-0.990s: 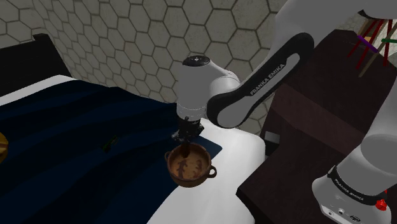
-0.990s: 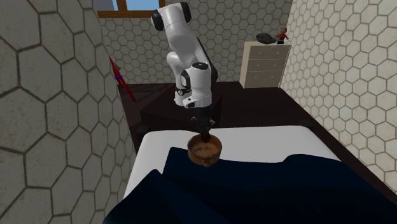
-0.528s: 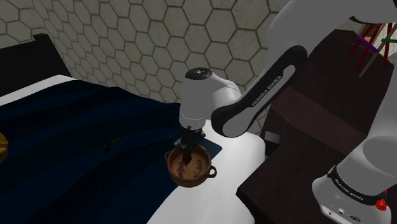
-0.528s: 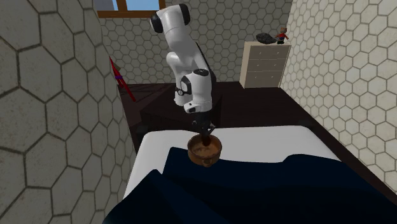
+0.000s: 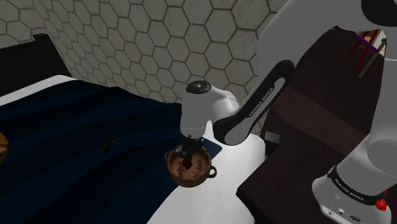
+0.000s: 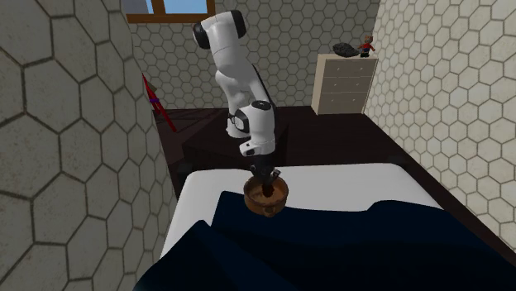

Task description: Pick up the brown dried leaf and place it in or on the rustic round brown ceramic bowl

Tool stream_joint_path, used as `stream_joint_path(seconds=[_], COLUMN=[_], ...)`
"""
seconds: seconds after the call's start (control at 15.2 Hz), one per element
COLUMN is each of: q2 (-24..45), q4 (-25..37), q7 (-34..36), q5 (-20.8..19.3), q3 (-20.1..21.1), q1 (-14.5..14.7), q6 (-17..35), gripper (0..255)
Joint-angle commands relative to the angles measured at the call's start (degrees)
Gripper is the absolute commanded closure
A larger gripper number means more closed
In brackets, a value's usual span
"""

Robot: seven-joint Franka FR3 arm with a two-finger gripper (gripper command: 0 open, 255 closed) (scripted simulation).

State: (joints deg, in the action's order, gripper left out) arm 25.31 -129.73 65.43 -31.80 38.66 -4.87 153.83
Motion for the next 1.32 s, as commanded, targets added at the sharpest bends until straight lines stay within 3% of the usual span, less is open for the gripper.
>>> stream_joint_path(seconds=[0.0, 0.33, 0.4, 0.73, 0.99, 1.25], q2=[0.35, 0.35, 0.35, 0.35, -7.02, -7.03], q4=[0.10, 0.11, 0.11, 0.11, -1.97, -1.98], q7=[0.27, 0.26, 0.27, 0.27, -6.08, -6.11], q5=[-0.43, -0.43, -0.43, -0.43, 8.58, 8.62], q3=[-0.40, -0.40, -0.40, -0.40, 7.80, 7.74], q1=[0.30, 0.30, 0.31, 0.31, -6.68, -6.63], q6=[0.24, 0.24, 0.24, 0.24, -3.98, -3.97], gripper=[255, 255, 0, 0, 0, 0])
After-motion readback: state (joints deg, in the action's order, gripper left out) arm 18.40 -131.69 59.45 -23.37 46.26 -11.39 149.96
